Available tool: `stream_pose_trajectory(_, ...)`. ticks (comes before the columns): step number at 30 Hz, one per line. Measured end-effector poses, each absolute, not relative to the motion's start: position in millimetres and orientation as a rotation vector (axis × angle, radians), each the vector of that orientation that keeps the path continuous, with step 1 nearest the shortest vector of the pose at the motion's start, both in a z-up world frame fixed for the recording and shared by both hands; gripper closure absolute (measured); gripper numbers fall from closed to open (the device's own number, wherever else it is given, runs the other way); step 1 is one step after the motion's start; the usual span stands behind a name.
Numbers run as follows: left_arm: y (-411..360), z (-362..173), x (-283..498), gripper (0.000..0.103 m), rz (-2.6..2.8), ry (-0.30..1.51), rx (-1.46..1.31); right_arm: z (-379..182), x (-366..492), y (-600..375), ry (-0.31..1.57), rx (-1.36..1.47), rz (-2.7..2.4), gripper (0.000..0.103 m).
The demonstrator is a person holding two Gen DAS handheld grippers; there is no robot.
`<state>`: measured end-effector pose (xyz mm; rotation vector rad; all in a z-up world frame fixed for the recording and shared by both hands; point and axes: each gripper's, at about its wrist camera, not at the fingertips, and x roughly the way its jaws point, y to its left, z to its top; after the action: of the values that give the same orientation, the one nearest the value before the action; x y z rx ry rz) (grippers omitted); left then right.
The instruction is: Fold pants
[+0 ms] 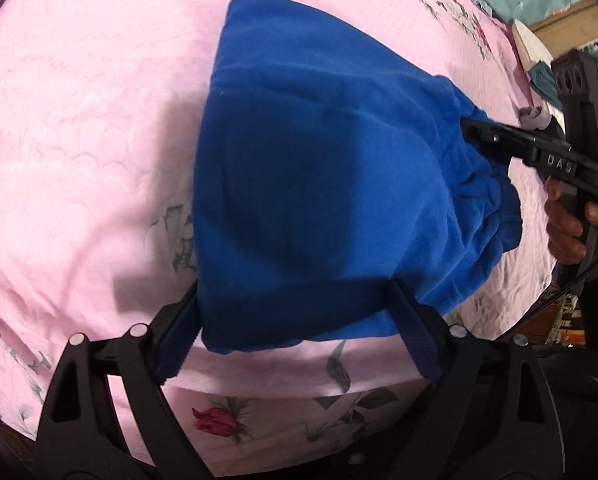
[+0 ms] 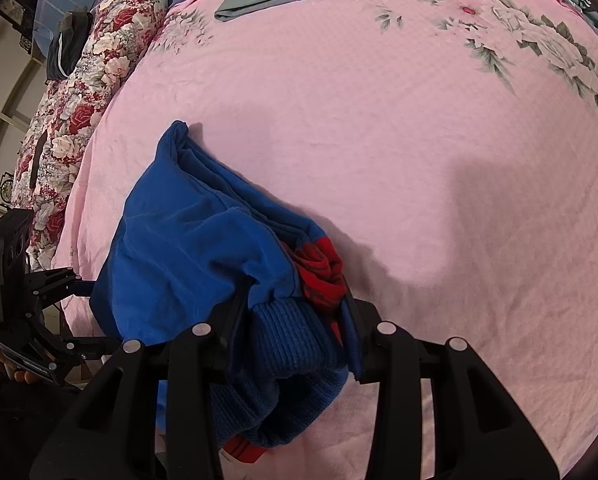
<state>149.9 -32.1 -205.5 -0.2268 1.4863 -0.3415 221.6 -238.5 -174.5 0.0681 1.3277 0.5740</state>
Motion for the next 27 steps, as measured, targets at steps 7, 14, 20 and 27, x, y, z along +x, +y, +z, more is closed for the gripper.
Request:
stream_pose_trajectory(7,-13,-200,149,0.051,-0.313,1.486,-0.267,-176,220,-242,1.315,0.086,0.586,0.063)
stream_pose_trajectory(14,-10,-198,150,0.048,-0.300,1.505,-0.289,-177,218,-247,1.305,0.113,0.590,0.062)
stream_pose_trajectory(20,3,-209,158,0.035,-0.311,1.544,-0.471,-178,217,-249,1.304,0.123,0.596,0.061)
stream_pose_trajectory(27,-26,-199,159,0.052,-0.288,1.505,-0.239,-178,218,-248,1.304,0.125,0.598,0.061)
